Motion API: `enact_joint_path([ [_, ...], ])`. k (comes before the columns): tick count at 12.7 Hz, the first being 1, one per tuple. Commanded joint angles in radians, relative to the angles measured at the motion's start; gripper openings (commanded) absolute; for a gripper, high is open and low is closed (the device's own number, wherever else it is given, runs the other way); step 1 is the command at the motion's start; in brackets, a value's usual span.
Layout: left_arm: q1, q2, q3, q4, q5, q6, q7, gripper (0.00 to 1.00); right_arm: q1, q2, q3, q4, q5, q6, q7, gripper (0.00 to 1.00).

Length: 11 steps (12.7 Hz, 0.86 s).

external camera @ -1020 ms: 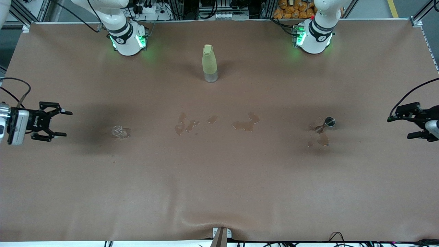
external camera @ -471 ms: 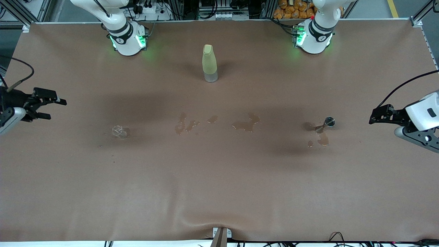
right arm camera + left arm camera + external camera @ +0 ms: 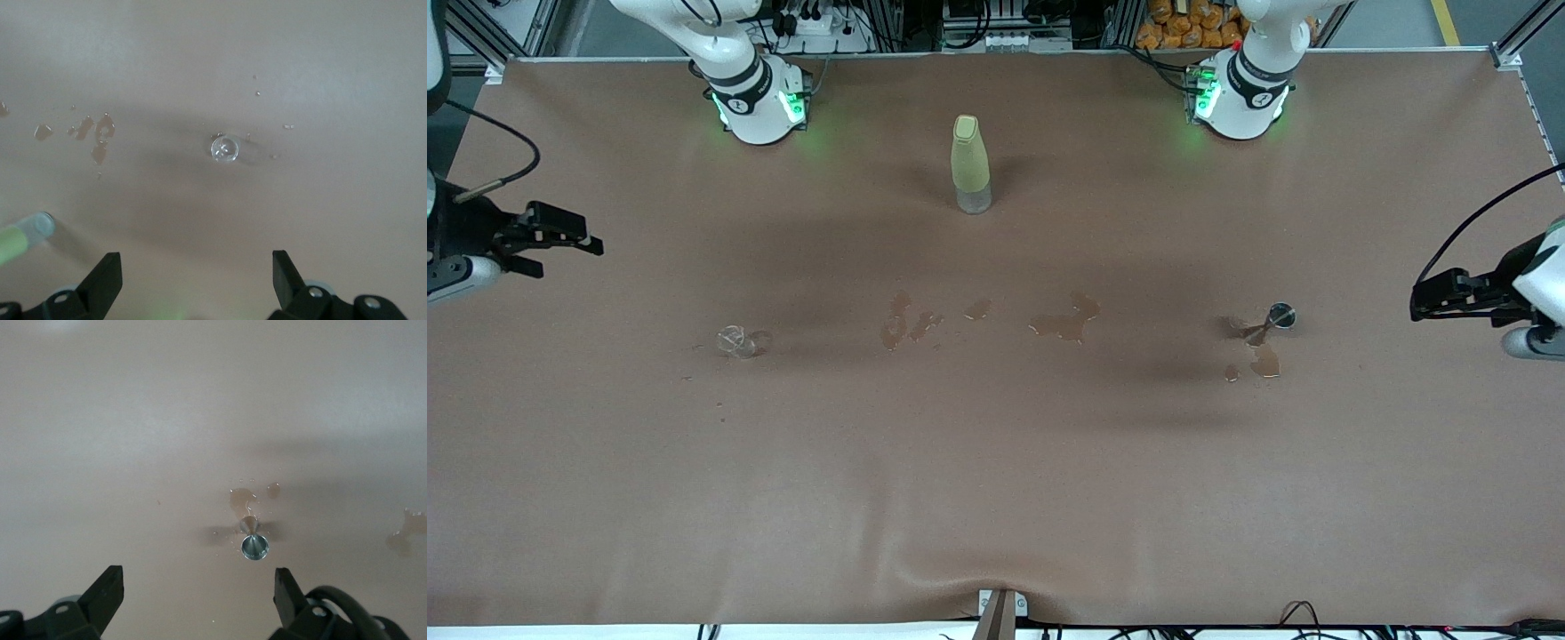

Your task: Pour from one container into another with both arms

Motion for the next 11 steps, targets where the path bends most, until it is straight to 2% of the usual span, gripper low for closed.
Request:
enact_joint_path([
  [1, 0.005, -0.036, 0.002, -0.008, -0.024, -0.012, -0.080, 1.00, -0.022, -0.005, 0.028, 0.057, -0.051, -0.044, 0.097, 1.00],
  [2, 0.005, -0.038, 0.007, -0.013, -0.054, -0.012, -0.130, 1.00, -0.020, -0.001, 0.028, 0.085, -0.070, -0.056, 0.097, 1.00],
  [5, 0.017, -0.041, 0.011, -0.016, -0.051, -0.015, -0.120, 1.00, -0.016, 0.008, 0.026, 0.137, -0.094, -0.087, 0.095, 1.00],
  [8, 0.077, -0.045, -0.032, -0.013, -0.045, -0.015, -0.088, 1.00, 0.021, 0.018, 0.003, 0.151, -0.111, -0.079, 0.107, 1.00],
  [10, 0.039, -0.047, -0.006, -0.013, -0.048, -0.015, -0.129, 1.00, 0.052, 0.018, -0.025, 0.152, -0.122, -0.075, 0.146, 1.00],
  [11, -0.018, -0.048, 0.049, -0.013, -0.057, -0.015, -0.169, 1.00, 0.052, 0.018, -0.026, 0.151, -0.122, -0.075, 0.144, 1.00],
])
